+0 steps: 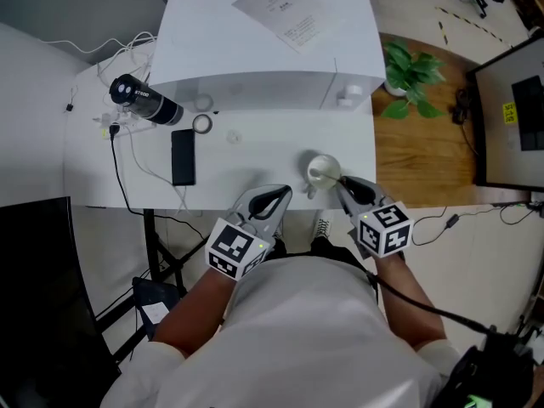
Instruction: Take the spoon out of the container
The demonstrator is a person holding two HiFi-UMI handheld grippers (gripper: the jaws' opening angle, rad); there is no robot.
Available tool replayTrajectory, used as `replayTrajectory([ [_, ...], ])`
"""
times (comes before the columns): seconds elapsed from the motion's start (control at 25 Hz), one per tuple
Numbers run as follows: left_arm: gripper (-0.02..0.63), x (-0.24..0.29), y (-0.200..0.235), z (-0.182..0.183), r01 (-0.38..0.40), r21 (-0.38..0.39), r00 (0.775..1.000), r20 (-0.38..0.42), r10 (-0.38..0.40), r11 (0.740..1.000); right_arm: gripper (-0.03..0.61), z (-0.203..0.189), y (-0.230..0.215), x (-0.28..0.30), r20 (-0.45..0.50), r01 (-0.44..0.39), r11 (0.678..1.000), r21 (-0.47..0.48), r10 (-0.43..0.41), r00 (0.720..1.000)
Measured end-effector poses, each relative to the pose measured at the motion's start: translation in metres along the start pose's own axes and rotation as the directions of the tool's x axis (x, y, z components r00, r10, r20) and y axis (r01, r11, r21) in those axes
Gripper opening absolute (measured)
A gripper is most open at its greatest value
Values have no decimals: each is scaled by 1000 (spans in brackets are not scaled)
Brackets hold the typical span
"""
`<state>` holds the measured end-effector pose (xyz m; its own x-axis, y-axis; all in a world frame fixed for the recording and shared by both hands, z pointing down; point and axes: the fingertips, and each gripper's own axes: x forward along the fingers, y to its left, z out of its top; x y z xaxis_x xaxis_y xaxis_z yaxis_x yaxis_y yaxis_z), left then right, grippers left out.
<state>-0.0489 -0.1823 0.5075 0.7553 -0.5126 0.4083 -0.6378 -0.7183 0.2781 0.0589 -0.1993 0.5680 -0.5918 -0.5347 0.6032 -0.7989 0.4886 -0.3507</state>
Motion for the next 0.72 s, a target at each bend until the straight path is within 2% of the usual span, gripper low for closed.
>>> replayTrajectory([
  [0.44, 5, -12, -6, 14, -19, 17, 998, 52, 18, 1000, 55, 25, 13, -26, 64, 3, 999, -49, 0, 998],
  [0.72, 5, -22, -3, 44, -34, 58, 992, 121, 27, 998, 55, 59, 33, -66, 178, -34, 995, -91, 50, 983],
])
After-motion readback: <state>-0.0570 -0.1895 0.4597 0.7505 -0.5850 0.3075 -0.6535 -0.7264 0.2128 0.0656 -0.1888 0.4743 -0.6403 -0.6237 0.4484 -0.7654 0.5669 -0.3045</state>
